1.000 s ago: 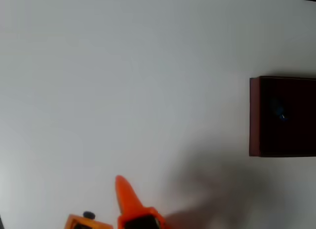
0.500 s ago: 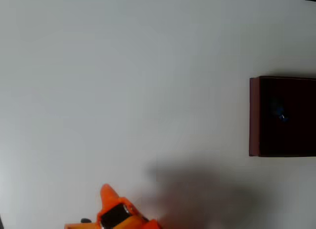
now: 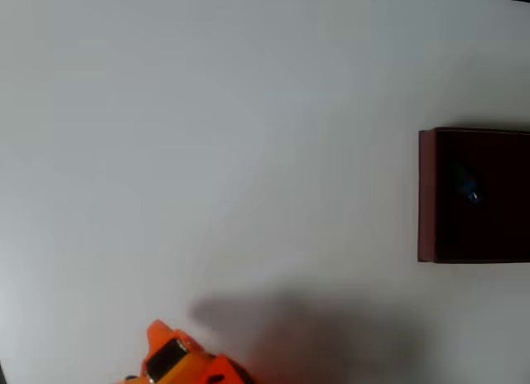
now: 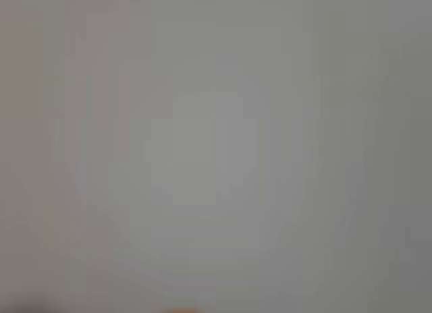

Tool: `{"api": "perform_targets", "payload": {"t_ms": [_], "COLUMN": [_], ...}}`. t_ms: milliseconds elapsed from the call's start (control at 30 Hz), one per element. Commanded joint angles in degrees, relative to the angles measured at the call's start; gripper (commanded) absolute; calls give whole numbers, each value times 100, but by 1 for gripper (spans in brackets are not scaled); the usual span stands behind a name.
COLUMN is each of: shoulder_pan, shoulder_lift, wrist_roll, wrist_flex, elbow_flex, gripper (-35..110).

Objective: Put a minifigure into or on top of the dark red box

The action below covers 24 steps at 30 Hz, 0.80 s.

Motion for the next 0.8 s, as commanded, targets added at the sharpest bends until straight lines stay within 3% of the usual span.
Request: {"api": "perform_targets", "payload": {"t_ms": [0, 767], "shoulder_pan": [-404, -466], "shoulder_lift": [88, 88], "wrist_roll": [-62, -123], "wrist_flex": [193, 193], "elbow_flex": [-88, -88], "gripper": [1, 0]}}
